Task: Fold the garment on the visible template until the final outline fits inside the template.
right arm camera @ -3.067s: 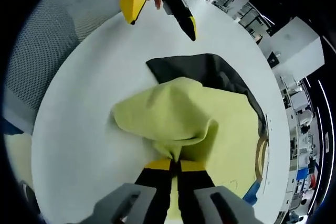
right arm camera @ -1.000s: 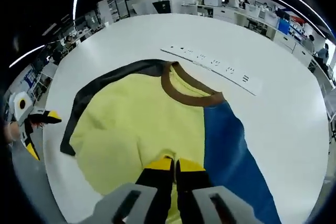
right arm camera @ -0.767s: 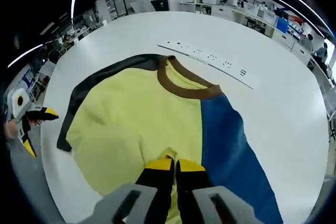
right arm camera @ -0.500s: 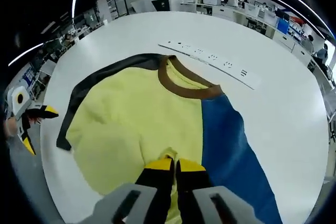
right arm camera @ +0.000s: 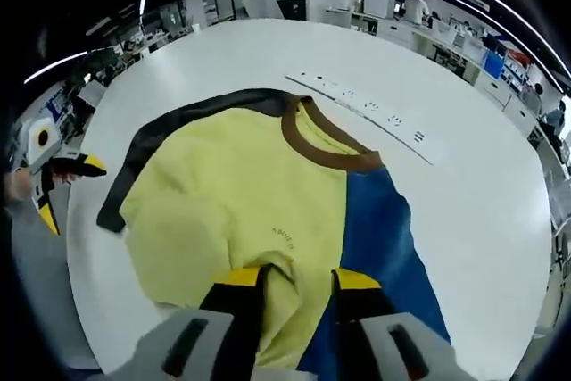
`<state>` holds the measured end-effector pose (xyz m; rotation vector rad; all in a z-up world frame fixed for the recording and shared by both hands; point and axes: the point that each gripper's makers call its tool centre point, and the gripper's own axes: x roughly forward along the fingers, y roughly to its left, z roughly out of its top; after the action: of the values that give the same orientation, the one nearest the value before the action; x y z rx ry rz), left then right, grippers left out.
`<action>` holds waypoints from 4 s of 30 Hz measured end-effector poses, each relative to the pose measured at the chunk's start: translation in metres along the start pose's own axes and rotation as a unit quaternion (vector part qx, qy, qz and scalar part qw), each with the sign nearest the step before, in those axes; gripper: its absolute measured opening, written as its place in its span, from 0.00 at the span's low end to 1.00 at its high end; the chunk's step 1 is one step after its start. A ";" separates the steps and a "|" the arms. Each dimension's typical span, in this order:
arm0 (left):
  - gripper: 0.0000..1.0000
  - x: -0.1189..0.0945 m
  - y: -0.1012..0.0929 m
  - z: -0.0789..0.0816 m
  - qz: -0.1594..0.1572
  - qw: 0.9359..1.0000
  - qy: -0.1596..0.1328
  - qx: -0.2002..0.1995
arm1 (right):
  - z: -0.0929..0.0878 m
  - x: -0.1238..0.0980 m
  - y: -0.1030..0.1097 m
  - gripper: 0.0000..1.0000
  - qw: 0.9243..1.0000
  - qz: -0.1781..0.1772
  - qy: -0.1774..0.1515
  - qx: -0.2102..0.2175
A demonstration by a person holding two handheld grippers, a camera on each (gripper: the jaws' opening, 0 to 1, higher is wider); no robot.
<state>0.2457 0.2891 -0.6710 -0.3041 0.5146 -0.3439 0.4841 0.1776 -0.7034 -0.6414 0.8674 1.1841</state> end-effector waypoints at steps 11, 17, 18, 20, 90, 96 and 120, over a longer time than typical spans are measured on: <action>0.72 0.001 -0.002 0.002 -0.005 1.000 -0.004 0.001 | -0.005 -0.021 0.004 0.62 0.995 -0.013 0.015 -0.097; 0.72 0.001 -0.002 0.003 -0.007 1.000 -0.006 0.002 | -0.003 -0.030 0.008 0.71 0.990 -0.021 0.017 -0.137; 0.72 0.001 -0.002 0.004 -0.007 1.000 -0.007 0.003 | -0.003 -0.031 0.008 0.73 0.988 -0.024 0.018 -0.154; 0.72 0.001 -0.003 0.004 -0.007 1.000 -0.009 0.003 | -0.007 -0.033 0.008 0.75 0.987 -0.023 0.027 -0.159; 0.71 -0.008 -0.002 0.003 0.003 1.000 -0.017 -0.005 | 0.031 0.017 0.175 0.13 0.918 0.134 0.052 -0.369; 0.71 -0.009 -0.001 0.004 0.004 1.000 -0.019 -0.006 | 0.027 0.019 0.170 0.01 0.920 0.131 0.062 -0.365; 0.69 -0.002 -0.005 0.008 -0.004 0.999 -0.024 -0.023 | 0.084 -0.014 0.167 0.00 0.969 0.188 -0.052 -0.151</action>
<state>0.2473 0.2869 -0.6615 -0.3577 0.4740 -0.3330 0.3408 0.2837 -0.6447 -0.6695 0.7436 1.7002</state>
